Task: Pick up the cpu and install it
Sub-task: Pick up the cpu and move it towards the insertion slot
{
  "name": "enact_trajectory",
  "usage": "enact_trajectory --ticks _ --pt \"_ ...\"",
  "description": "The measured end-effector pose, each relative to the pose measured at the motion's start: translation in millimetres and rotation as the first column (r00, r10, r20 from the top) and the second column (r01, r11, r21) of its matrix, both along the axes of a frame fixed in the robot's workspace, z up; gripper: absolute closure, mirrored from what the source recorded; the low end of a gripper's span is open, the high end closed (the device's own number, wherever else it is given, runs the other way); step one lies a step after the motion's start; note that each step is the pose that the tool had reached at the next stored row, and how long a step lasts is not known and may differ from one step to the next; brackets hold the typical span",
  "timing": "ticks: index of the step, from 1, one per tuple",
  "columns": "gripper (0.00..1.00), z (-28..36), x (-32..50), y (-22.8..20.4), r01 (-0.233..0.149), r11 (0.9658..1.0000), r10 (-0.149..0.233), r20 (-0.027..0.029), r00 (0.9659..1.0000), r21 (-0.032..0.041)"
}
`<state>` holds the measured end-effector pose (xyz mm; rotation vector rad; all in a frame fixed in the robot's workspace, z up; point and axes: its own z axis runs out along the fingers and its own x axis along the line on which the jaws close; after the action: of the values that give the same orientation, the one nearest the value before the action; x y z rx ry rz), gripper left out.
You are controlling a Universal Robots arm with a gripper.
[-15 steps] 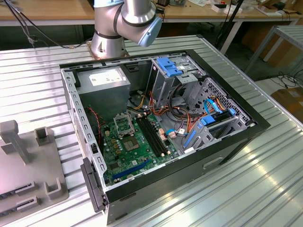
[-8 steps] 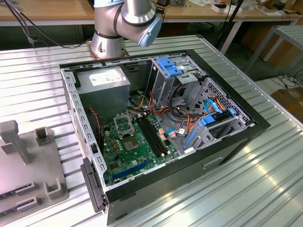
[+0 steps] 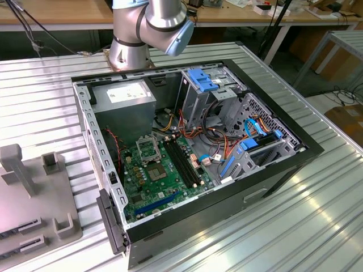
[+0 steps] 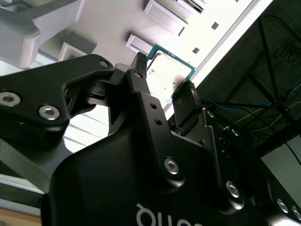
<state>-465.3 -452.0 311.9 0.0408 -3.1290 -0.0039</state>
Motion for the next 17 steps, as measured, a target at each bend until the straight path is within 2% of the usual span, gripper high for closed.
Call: enact_trajectory --ticks 17 --pt "0.53 5.0 0.0 0.0 0.000 1.0000 0.000 0.0000 1.0000 0.0000"
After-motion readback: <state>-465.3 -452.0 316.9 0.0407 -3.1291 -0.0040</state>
